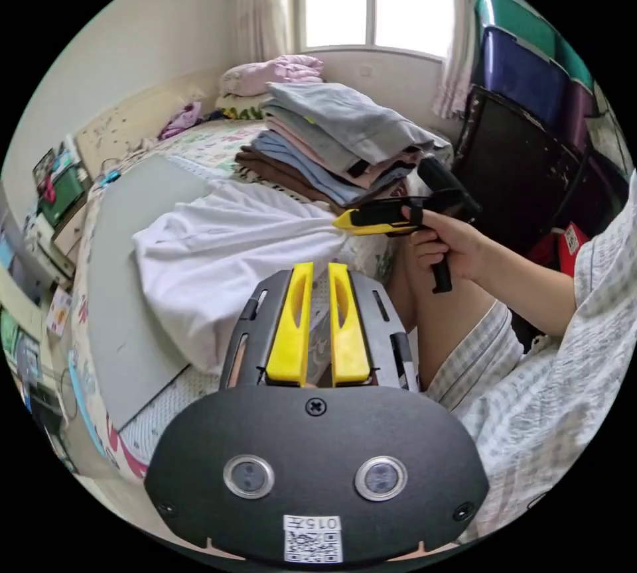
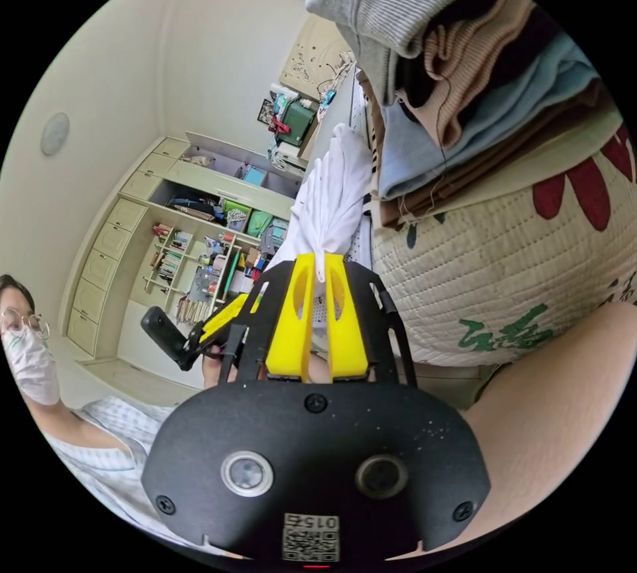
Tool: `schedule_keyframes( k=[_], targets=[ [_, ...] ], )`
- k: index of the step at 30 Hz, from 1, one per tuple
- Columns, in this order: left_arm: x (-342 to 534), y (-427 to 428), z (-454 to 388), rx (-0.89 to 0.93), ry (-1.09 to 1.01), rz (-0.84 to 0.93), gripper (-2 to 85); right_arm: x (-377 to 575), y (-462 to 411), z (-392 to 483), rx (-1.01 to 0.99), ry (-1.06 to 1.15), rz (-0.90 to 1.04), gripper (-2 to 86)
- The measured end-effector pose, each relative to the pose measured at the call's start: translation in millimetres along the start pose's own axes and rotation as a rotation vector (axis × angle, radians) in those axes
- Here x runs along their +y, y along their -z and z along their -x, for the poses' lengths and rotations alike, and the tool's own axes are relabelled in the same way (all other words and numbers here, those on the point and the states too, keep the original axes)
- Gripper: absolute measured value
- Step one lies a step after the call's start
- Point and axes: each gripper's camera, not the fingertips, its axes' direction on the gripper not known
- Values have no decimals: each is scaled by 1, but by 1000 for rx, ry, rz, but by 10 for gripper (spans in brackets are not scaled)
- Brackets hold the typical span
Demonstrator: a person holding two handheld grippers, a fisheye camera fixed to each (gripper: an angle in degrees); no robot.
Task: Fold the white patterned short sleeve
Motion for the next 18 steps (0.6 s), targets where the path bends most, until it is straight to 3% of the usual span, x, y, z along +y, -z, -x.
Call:
schedule_keyframes(
  k=[4,7,11,15,18],
  targets=[
    [51,16,64,-40,305,60,104,11,-15,5,-12,7,-5,18],
    [61,-5,65,-109,340,131,129,19,-25,10,-8,13,-3,17],
    [61,2,57,-182,400,-15,125,32,-41,20,23,36,6,15],
    [50,-14,44,-320,306,76,109,44,-56,26,22,41,-7,13],
    [68,12,54,-354,347,26,77,52,-59,33,40,60,-23,12]
  ],
)
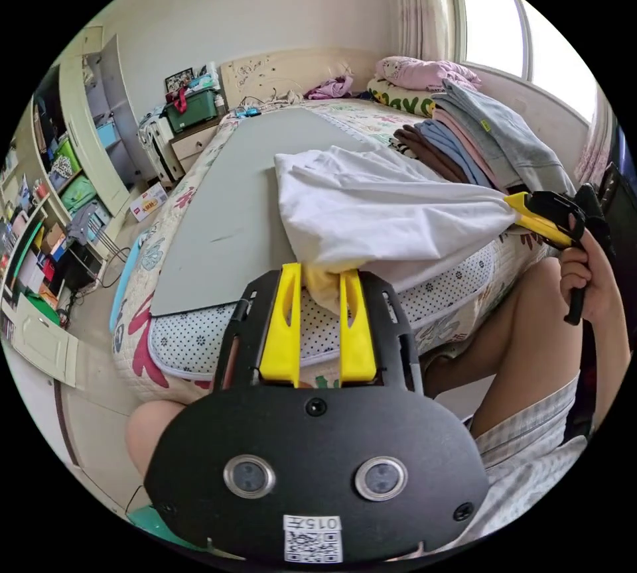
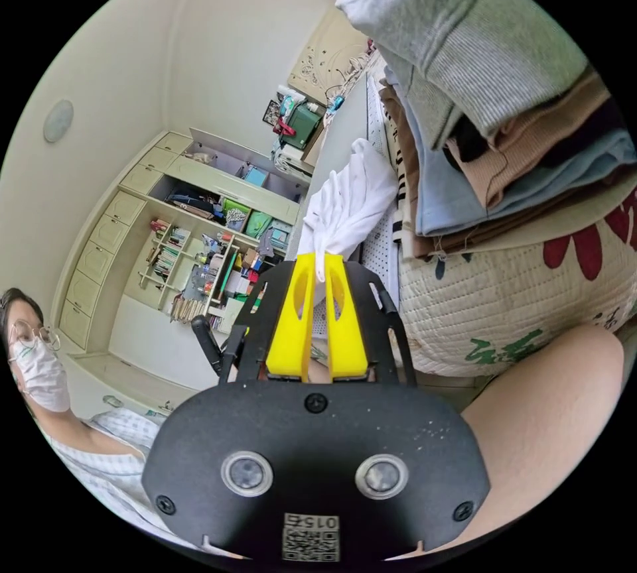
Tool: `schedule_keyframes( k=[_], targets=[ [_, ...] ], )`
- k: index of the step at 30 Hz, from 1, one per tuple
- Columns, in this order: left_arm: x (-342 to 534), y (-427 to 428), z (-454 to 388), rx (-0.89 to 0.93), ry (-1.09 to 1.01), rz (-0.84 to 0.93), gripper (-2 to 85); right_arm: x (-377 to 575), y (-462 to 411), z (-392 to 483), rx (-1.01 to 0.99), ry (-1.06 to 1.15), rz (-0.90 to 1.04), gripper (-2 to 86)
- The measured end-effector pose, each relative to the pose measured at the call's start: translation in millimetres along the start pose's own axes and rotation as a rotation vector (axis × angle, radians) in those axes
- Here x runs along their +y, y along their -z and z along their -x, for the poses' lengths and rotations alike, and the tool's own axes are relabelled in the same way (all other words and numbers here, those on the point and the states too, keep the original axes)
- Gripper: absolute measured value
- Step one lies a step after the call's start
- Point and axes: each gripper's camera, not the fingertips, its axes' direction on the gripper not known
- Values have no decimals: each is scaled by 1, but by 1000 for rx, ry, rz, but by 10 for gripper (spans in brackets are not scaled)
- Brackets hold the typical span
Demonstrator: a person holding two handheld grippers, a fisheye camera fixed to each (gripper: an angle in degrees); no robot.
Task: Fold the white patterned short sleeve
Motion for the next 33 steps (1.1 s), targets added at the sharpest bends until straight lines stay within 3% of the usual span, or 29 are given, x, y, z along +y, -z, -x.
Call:
schedule_keyframes(
  k=[5,10,14,17,20,23,30,33],
  targets=[
    [11,28,45,128,40,-12,33,16,-12,26,0,95,27,8],
    [-36,117,81,239,-23,-244,3,4,1,81,-67,221,-34,6],
    [-97,206,100,235,-126,-453,-3,-18,27,175,-64,492,-154,6],
    [-161,211,115,216,-184,-336,-4,-62,8,176,-79,335,-40,6],
    [-185,219,142,318,-156,-345,-4,-63,6,197,-35,454,-82,5],
    [-219,197,169,386,-124,-214,-4,-97,-22,181,-8,337,-11,5],
    [-239,209,218,380,-33,-314,-5,-133,-48,200,-96,410,-62,6],
    [-210,193,227,411,-48,-303,-4,-118,-65,157,-111,413,-8,6]
  ],
)
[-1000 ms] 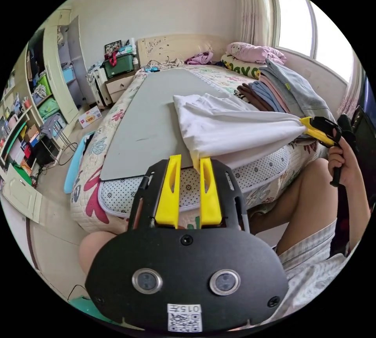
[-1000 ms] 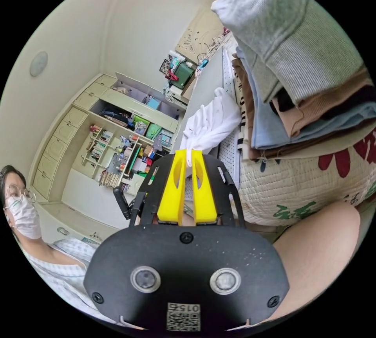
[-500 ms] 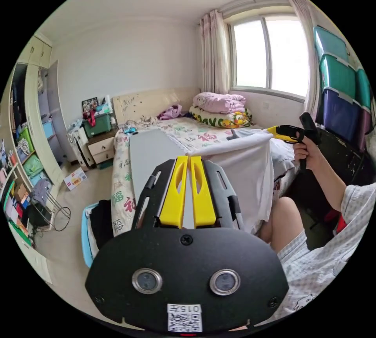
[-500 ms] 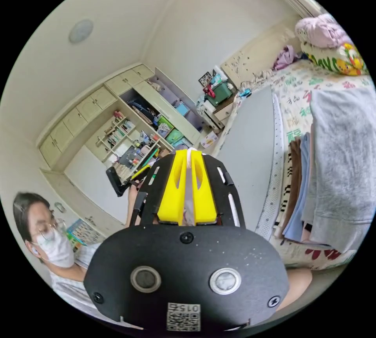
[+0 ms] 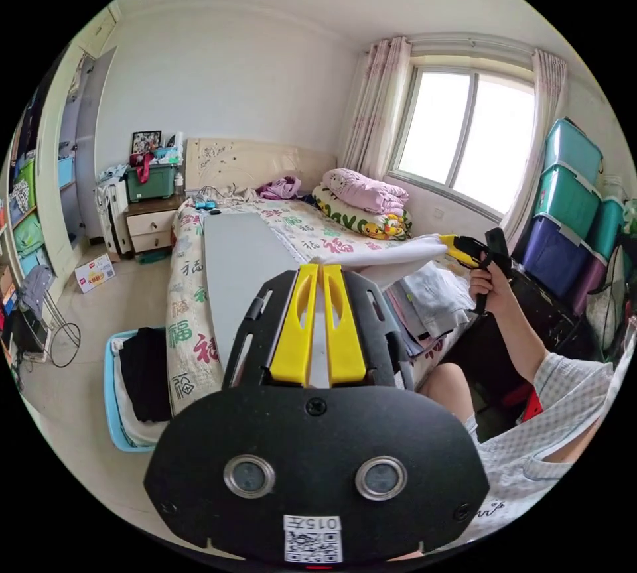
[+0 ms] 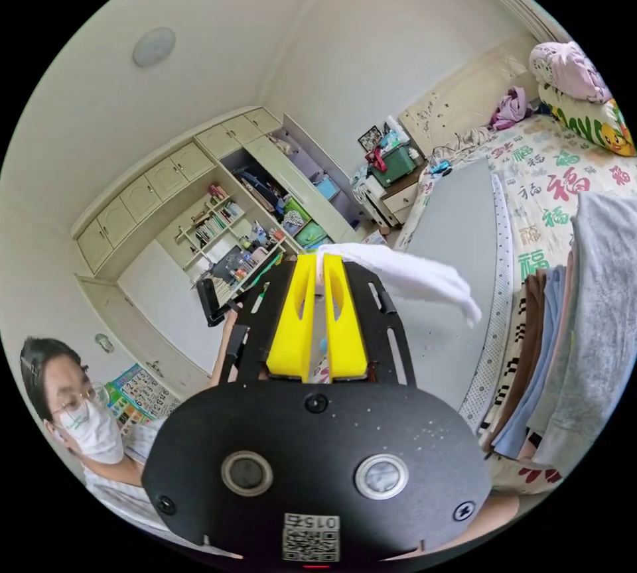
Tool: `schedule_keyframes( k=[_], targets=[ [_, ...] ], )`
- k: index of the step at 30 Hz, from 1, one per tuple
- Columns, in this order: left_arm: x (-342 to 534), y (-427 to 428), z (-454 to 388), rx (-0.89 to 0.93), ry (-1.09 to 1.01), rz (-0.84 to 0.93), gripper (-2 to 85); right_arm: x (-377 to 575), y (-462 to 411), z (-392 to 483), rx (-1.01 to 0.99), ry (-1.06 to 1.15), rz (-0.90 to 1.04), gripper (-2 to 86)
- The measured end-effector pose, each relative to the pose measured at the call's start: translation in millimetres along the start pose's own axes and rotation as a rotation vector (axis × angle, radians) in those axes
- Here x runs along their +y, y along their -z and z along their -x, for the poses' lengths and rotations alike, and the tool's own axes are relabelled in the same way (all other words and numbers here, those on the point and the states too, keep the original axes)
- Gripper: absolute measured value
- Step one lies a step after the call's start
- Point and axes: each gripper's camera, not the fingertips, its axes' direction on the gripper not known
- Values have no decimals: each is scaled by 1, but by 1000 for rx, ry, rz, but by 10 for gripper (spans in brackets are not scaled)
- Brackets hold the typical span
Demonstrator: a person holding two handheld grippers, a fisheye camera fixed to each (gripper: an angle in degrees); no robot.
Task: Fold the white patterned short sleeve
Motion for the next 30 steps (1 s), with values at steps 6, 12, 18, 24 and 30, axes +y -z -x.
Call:
schedule_keyframes(
  k=[6,12,18,24,30],
  targets=[
    [127,-89,30,26,60,313,-4,130,-48,-152,82,-343,169,5],
    [222,-120,27,42,192,476,-4,229,-36,-242,5,-586,131,-1],
    [252,-113,10,-3,207,485,-2,223,-28,-255,81,-481,193,-1],
    [266,-106,14,-5,296,438,17,226,-21,-280,109,-477,142,53],
    [291,-67,28,133,465,250,82,232,-12,-288,49,-372,90,98]
  ],
)
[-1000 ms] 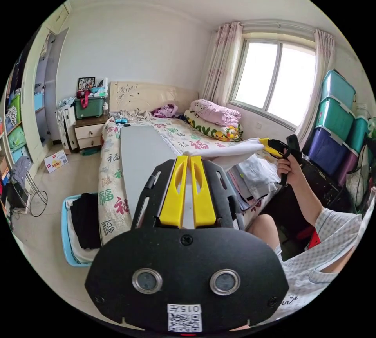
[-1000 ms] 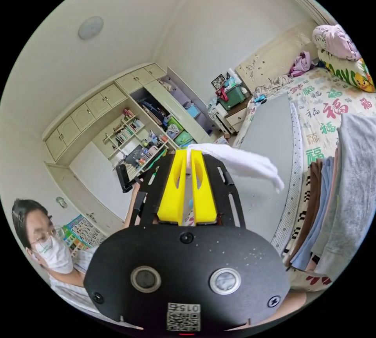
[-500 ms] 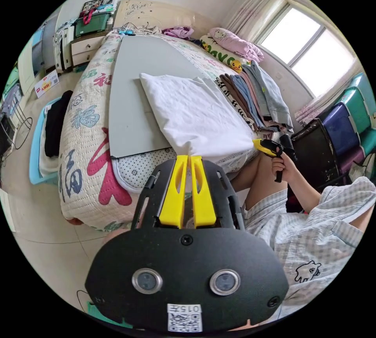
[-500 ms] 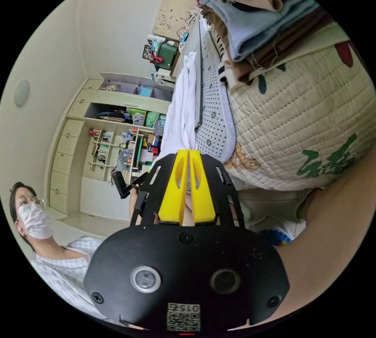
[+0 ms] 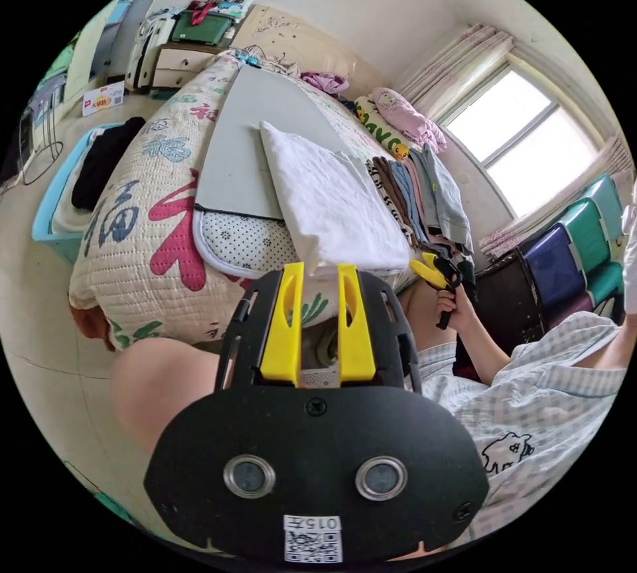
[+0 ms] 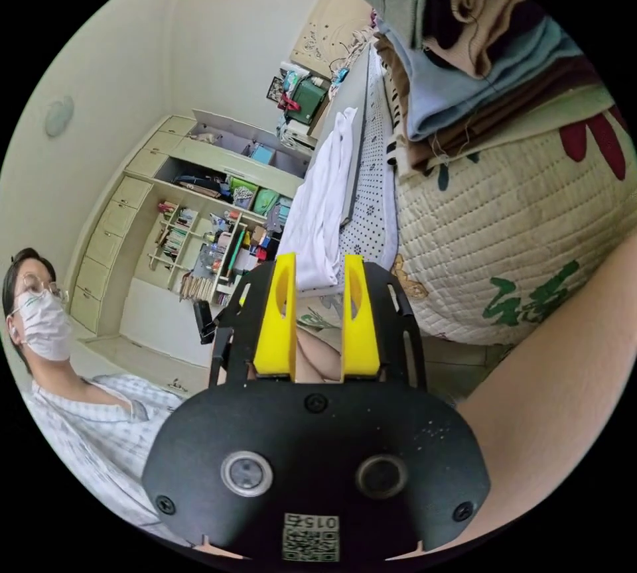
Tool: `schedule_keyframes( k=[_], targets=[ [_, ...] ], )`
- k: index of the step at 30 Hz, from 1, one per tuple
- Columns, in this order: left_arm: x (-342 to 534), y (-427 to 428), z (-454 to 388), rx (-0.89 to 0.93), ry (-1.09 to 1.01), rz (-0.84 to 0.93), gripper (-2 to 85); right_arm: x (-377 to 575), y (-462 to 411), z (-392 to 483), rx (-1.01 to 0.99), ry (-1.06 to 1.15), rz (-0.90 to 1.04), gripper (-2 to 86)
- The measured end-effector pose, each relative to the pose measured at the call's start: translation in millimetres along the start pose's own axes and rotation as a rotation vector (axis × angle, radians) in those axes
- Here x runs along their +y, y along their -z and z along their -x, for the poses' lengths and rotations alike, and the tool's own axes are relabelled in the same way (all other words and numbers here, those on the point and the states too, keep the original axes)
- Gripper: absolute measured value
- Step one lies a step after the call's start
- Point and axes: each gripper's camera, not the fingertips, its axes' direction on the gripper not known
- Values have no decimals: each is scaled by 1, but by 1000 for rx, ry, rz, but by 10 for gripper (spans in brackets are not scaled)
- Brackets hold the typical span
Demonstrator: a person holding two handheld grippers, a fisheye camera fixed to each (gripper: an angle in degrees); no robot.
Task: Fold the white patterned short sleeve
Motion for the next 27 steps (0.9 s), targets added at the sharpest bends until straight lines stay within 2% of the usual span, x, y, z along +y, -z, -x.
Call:
schedule_keyframes(
  k=[2,5,10,14,18,21,23,27],
  targets=[
    [3,9,2,12,26,-56,83,-7,-1,9,55,82,-17,89],
    [-4,11,-15,-62,-25,-80,81,-38,-16,30,163,229,7,78],
    [-42,-30,-98,-64,-266,-13,82,-114,-63,38,298,360,59,69],
    [-41,-99,-170,-19,-411,41,84,-178,-118,24,334,367,172,75],
    [-26,-188,-227,-116,-533,133,81,-215,-160,8,388,369,257,79],
    [-21,-231,-239,-173,-553,212,83,-227,-175,0,381,372,290,71],
    [-19,-244,-242,-188,-542,229,80,-230,-182,-8,361,388,317,36],
    [-16,-252,-245,-249,-548,205,13,-240,-177,-19,300,352,313,4]
  ],
)
